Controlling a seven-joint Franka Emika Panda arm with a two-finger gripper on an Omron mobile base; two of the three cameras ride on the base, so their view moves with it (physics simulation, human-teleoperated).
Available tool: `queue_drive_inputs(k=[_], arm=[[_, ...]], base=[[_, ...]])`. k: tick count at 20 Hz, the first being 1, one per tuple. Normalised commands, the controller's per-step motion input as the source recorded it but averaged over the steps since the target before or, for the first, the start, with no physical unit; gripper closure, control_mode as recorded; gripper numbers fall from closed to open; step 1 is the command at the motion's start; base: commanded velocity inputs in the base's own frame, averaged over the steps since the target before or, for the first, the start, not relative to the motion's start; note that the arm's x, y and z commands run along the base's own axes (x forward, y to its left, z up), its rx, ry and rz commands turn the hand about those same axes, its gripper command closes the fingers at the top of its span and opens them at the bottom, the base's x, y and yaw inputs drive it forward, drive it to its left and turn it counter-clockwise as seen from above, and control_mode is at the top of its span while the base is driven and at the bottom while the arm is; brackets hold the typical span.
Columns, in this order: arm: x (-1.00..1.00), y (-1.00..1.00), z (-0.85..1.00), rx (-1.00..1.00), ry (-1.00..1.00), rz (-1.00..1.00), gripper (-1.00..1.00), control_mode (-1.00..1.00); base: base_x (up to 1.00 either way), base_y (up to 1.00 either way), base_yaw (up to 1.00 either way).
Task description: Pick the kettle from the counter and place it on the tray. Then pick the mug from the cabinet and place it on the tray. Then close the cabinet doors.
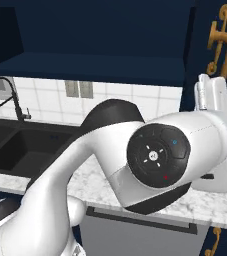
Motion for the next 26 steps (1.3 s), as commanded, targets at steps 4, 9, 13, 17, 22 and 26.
queue_drive_inputs(k=[4,9,13,17,22,26], arm=[[0.18,0.26,0.03,0.0,0.15,0.25,-1.0,-1.0],[0.06,0.45,0.0,0.0,0.03,0.26,-1.0,-1.0],[0.07,0.54,0.0,0.0,0.0,0.25,-1.0,-1.0],[0.24,0.52,0.01,0.0,0.0,0.24,-1.0,-1.0],[0.42,0.53,0.0,0.0,0.01,0.21,-1.0,-1.0],[0.44,0.62,-0.06,-0.03,0.0,0.2,-1.0,-1.0]], base=[[0.0,0.0,0.0],[0.0,0.0,0.0],[0.0,0.0,0.0],[0.0,0.0,0.0],[0.0,0.0,0.0],[0.0,0.0,0.0]])
